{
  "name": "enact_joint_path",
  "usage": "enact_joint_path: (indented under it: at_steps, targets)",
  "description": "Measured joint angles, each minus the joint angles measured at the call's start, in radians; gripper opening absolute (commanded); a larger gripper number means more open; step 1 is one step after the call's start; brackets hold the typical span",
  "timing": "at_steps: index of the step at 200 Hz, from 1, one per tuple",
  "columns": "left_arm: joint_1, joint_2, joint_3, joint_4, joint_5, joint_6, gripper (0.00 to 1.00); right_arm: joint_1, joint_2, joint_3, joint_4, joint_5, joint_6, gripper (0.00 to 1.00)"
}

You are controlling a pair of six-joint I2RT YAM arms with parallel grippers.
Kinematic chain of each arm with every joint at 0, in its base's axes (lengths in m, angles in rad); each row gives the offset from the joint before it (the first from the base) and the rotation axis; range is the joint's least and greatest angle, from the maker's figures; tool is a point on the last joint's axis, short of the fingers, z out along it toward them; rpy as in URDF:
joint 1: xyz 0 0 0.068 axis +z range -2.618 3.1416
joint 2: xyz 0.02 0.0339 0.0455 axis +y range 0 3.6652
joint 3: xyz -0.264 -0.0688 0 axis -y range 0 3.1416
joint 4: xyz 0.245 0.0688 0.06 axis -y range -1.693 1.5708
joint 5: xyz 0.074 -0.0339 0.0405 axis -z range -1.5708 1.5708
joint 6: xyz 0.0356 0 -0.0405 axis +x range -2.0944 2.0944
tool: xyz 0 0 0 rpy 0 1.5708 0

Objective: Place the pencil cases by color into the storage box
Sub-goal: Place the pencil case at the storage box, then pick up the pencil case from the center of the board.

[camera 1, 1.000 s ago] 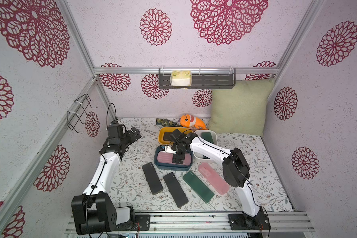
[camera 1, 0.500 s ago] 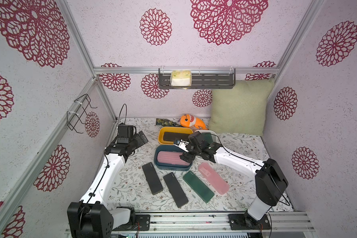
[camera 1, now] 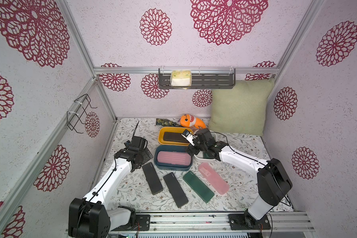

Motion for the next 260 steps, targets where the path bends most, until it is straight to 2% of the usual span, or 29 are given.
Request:
enact_joint_path:
  at_steps: [85,131,260]
  targets:
    - [-0.172,0.005,-0.028,-0.112,-0.071,-0.197,0.97,-0.049,0.001,0.002,0.001,-0.064,0.007,0.98]
    - [-0.277,0.005,-0.058,-0.119,-0.085,-0.226,0.97,-0.065,0.001,0.001,0.002,-0.085,0.006,0.98]
    - [-0.298,0.185,-0.156,0.025,-0.012,-0.218,0.97,-0.072,-0.017,-0.035,0.008,-0.103,0.006,0.99]
